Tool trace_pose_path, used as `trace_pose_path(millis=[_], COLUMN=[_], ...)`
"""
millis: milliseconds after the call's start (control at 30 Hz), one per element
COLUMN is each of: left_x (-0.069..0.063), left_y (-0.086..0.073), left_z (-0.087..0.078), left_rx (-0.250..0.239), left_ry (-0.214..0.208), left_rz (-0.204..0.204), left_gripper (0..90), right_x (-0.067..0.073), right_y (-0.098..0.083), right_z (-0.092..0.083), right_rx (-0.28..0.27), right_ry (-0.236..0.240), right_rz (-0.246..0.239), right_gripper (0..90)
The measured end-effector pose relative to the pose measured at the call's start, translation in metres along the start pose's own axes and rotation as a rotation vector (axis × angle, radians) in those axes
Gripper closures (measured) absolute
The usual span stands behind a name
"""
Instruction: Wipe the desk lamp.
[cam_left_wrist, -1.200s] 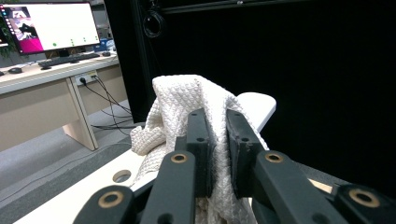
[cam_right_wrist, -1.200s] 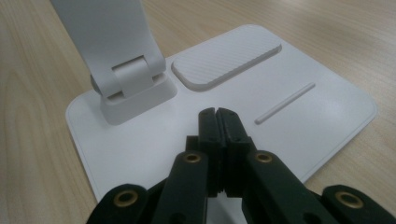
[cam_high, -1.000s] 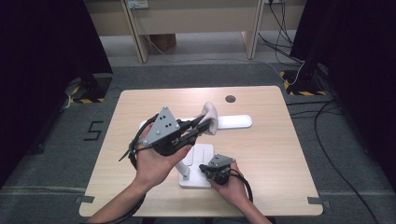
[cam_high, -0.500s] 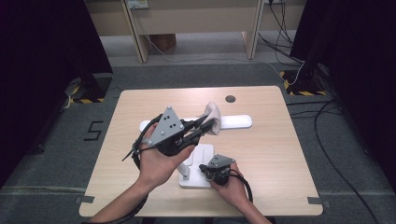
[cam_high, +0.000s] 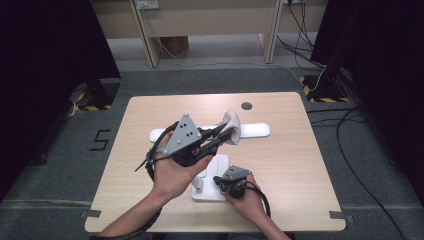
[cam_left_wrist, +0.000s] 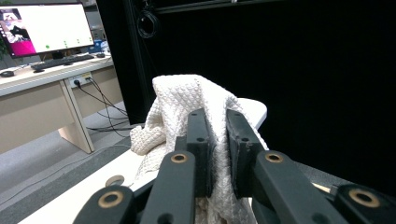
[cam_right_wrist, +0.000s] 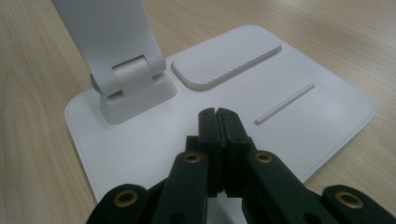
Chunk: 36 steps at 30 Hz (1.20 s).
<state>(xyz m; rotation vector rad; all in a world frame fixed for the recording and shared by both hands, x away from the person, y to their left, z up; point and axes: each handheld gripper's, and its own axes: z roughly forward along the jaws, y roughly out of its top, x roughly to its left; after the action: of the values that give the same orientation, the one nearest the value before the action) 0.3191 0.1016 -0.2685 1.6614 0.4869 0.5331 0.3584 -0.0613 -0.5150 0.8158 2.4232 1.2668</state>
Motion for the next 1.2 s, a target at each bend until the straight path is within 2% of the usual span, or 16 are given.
trace_pose_path(millis=[1200], left_x=[-0.010], left_y=[0.005], left_z=[0.017], left_rx=[0.024], left_ry=[-0.037], left_rz=[0.022], left_gripper=[81.6], right_x=[0.001], right_y=[0.000], right_z=[0.000], right_rx=[-0.002], right_ry=[-0.006], right_rz=[-0.009], right_gripper=[89.3])
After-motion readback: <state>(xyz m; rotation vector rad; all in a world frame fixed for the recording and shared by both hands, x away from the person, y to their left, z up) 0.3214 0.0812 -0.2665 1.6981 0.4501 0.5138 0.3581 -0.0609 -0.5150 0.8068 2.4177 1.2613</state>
